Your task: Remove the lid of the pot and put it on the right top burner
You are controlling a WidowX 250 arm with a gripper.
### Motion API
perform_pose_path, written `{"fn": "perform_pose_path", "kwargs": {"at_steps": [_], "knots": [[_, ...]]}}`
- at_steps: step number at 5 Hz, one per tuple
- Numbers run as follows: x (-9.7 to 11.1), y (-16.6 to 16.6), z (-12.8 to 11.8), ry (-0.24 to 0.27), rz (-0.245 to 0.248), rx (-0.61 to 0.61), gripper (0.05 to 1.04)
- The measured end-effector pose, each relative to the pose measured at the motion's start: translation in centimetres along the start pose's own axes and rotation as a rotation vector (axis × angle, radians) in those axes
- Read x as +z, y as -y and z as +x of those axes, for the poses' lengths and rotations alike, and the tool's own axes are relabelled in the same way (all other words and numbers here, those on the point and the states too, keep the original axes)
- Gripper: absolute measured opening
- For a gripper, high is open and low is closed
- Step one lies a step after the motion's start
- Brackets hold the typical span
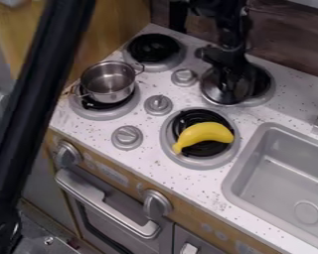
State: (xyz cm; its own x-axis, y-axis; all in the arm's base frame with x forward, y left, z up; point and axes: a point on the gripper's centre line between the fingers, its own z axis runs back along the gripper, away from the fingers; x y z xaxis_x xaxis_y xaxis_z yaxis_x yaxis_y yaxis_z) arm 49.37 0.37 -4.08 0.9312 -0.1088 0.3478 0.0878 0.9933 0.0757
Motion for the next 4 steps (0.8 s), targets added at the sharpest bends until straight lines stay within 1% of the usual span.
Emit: {"fn": "perform_pose_path", "kwargs": {"at_steps": [1,2,3,4], "knots": [[-1.1,0.5,1.4,0.014,-0.016,-0.003,0.270],[-1.1,0.5,3.1,0.038,-0.016,-0.011,0.270],[-1.1,0.6,3.8,0.045,-0.029,0.007,0.328],[-1.2,0.7,3.9,0.052,-0.036,0.017,0.635]]}}
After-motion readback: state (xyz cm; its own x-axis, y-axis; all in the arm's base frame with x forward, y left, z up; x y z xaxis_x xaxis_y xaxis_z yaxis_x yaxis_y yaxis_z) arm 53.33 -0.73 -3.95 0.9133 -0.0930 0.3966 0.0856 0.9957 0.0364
